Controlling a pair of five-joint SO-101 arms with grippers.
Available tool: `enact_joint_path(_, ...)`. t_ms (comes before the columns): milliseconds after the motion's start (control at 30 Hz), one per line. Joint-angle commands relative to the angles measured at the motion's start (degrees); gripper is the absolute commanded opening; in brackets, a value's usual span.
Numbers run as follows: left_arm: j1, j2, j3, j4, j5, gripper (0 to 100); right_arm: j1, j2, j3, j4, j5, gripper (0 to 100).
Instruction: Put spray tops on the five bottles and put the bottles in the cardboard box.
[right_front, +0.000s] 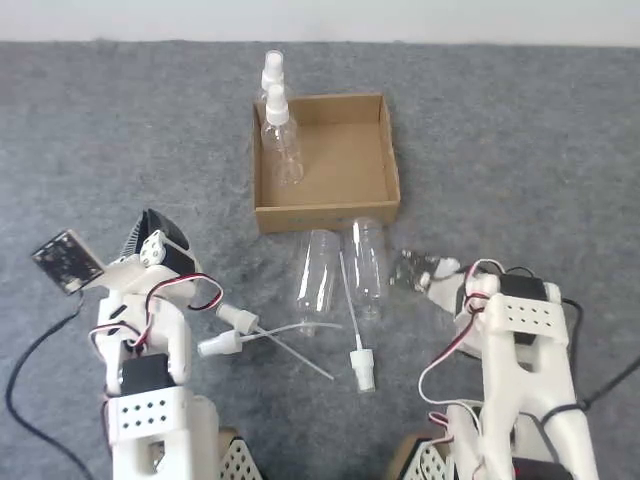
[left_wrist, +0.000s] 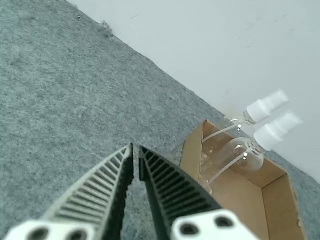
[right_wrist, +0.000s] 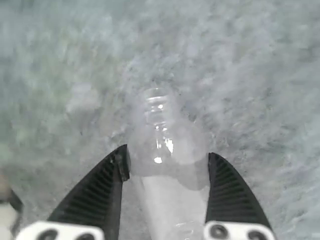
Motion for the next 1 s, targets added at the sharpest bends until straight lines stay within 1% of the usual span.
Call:
enact_joint_path(0,0.35,-1.05,-0.31,-2.20,0.53,2,-3.21,-2.07,-5.10,-0.13,-10.46,10.6)
enact_joint_path(133,0.35,-1.05,-0.31,-2.20,0.53,2,-4.97,-1.80,-7.12,-0.22,-17.76,10.2)
enact_joint_path(233,0.35,-1.05,-0.31,-2.20,0.53,2,-4.97,-1.54,-8.44,-0.57,-21.54,10.2)
enact_joint_path(500,0.35,-1.05,-0.31,-2.20,0.44,2,-5.14,-1.54,-8.53,-0.66,-27.78,10.1)
enact_joint_path(600,0.35,-1.05,-0.31,-2.64,0.44,2,-6.73,-1.45,-8.53,-0.66,-29.19,10.2)
enact_joint_path(700,0.26,-1.05,0.84,-5.10,0.44,1,-8.66,-1.45,-8.53,-0.57,-32.44,10.2)
enact_joint_path(900,-0.09,-1.05,5.67,-15.74,0.44,1,-12.35,-1.45,-8.70,-0.66,-37.45,10.2)
enact_joint_path(967,-0.18,-1.05,7.25,-18.99,-0.79,1,-12.79,-1.27,-9.49,-0.57,-39.21,10.2)
